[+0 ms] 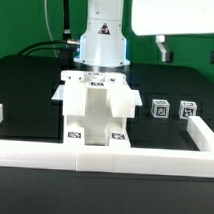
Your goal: Assemble chair
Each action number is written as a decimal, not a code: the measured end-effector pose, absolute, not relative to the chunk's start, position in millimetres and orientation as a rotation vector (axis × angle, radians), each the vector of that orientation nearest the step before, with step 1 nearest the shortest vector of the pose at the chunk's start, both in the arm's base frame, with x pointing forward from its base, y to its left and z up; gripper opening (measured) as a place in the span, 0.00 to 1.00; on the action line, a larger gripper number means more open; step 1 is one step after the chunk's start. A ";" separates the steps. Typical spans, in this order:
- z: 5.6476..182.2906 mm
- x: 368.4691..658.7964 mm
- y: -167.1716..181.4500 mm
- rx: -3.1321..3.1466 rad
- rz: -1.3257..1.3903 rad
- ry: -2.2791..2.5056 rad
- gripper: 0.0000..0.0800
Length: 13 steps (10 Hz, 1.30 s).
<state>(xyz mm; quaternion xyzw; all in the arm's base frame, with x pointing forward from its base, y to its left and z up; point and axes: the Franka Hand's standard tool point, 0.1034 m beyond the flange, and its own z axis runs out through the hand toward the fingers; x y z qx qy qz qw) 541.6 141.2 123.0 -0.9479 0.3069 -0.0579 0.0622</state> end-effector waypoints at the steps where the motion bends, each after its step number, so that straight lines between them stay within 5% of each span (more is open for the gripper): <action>1: 116.0 539.5 152.1 -2.895 -0.174 0.914 0.81; 13: 87.4 507.3 155.6 -3.034 -0.132 0.389 0.81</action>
Offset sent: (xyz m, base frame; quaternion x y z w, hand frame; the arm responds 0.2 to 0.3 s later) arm 0.0000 0.0000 0.0000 0.0000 0.0000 0.0000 1.0000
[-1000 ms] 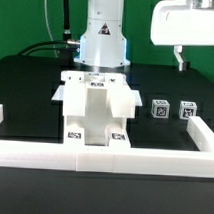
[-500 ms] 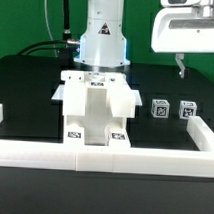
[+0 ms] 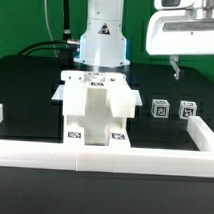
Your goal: Assemble chair
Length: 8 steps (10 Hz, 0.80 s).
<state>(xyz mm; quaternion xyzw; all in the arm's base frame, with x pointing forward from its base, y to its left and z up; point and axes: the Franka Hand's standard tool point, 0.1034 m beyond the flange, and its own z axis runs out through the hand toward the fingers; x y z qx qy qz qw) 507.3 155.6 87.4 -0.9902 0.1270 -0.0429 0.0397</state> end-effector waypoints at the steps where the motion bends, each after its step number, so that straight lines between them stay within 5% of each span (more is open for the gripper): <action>1: 83.3 497.8 155.9 -3.043 -0.035 0.388 0.81; 8: 64.7 479.3 166.0 -3.058 0.054 0.395 0.81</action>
Offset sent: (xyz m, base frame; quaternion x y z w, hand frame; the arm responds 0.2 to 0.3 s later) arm 0.0000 0.0000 0.0000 0.0000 0.0000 0.0000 1.0000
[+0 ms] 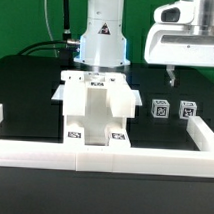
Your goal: Assemble chair
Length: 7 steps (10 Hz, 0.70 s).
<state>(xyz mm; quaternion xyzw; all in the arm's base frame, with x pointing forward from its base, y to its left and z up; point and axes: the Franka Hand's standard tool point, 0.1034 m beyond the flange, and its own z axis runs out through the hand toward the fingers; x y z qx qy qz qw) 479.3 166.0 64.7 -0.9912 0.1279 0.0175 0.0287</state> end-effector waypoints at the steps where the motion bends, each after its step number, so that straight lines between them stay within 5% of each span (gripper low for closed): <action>1: 54.8 468.9 175.6 -3.067 0.058 0.383 0.81; 7: 30.8 462.9 176.9 -3.090 0.037 0.392 0.81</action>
Offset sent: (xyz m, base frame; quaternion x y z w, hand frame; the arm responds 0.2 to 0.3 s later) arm -0.0037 0.0061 -0.0199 -0.0017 0.0255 0.0095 0.9996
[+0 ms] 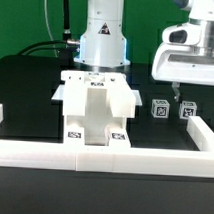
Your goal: Assemble chair
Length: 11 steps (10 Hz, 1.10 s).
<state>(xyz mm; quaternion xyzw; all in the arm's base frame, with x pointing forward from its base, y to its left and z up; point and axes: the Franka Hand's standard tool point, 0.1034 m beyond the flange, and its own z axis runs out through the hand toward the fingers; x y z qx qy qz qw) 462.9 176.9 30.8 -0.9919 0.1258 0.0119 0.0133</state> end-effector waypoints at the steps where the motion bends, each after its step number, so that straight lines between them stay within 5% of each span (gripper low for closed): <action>1: 30.7 463.1 176.1 -3.090 0.035 0.393 0.81; 8: 19.2 456.6 171.5 -3.105 0.033 0.394 0.81; 10: 18.9 456.5 171.5 -3.105 0.034 0.395 0.48; 11: 17.9 457.6 170.1 -3.106 0.026 0.395 0.48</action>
Offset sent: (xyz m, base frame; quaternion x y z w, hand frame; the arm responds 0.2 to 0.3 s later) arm -0.0084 0.0023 -0.0095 0.0041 0.0128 0.0078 0.9999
